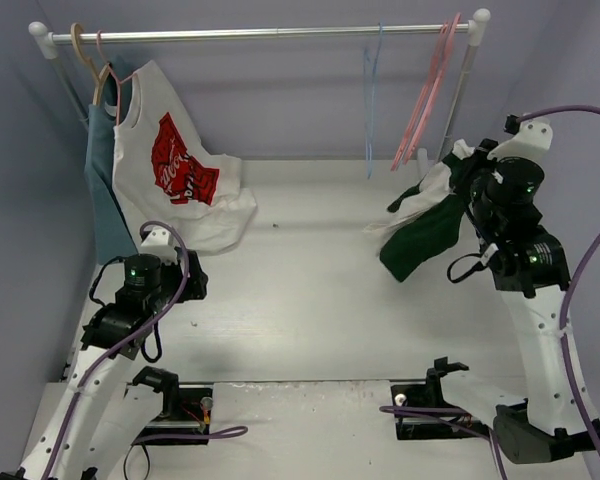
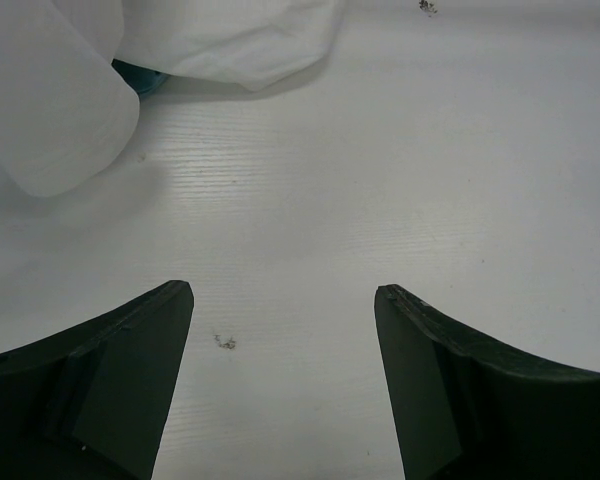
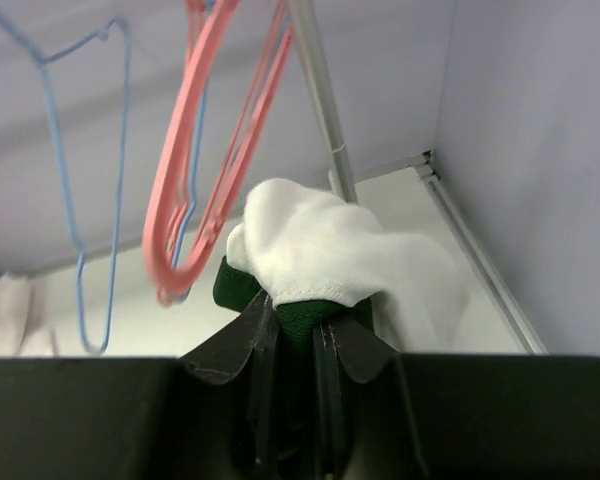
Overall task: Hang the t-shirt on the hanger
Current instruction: Move the tshirt to the center of the board
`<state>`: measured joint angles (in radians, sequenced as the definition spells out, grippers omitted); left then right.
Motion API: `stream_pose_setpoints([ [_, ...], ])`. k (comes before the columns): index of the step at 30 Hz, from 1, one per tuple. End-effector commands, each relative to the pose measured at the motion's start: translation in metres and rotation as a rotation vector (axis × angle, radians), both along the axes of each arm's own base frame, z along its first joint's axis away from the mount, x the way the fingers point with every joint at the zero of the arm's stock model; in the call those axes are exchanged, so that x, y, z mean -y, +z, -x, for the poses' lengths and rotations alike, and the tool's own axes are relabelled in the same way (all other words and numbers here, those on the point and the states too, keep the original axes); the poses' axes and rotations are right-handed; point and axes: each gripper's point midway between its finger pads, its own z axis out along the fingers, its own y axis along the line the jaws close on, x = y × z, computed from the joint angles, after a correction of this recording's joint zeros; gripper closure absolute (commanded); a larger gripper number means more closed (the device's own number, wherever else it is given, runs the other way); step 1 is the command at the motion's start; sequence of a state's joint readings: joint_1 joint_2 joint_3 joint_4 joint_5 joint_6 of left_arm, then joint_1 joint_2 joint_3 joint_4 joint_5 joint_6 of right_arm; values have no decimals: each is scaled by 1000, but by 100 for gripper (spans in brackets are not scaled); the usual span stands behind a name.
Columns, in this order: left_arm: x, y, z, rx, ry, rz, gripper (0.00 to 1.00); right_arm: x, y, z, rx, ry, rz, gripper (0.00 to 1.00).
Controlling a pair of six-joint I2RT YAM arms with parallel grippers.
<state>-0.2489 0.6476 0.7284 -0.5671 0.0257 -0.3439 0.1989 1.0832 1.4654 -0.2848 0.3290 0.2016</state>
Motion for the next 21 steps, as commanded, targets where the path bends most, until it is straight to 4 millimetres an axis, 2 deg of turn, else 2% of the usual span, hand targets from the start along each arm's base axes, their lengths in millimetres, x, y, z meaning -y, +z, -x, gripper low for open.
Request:
stream_pose_setpoints([
  [1,3,17,-8,65,-12,8,26,-28,-2,19,-74,190,31,100],
  [6,3,17,-9,65,-12,7,26,-83,17,40,-92,532,5,100],
  [7,3,18,-9,71,-11,9,26,-103,19,46,-91,648,-17,100],
  [9,1,17,-9,68,-6,8,26,-124,25,48,-69,769,-51,100],
  [10,1,17,-9,68,-6,8,26,-144,25,56,-63,889,-80,100],
  [12,1,18,-9,71,-2,10,26,-165,32,58,-35,1000,-121,99],
  [14,0,17,-9,72,0,8,26,-191,43,70,10,1127,-147,99],
  [16,0,18,-9,76,0,10,26,-208,49,79,34,1198,-155,98],
  [17,0,18,-9,77,0,10,26,-225,52,92,41,1275,-158,98],
  [19,1,19,-9,78,-4,12,26,-243,57,104,66,1353,-155,95],
  [20,1,19,-8,80,-7,13,26,-256,56,115,67,1403,-153,91],
  [21,2,19,-8,84,-13,16,26,-261,52,117,59,1416,-144,86],
])
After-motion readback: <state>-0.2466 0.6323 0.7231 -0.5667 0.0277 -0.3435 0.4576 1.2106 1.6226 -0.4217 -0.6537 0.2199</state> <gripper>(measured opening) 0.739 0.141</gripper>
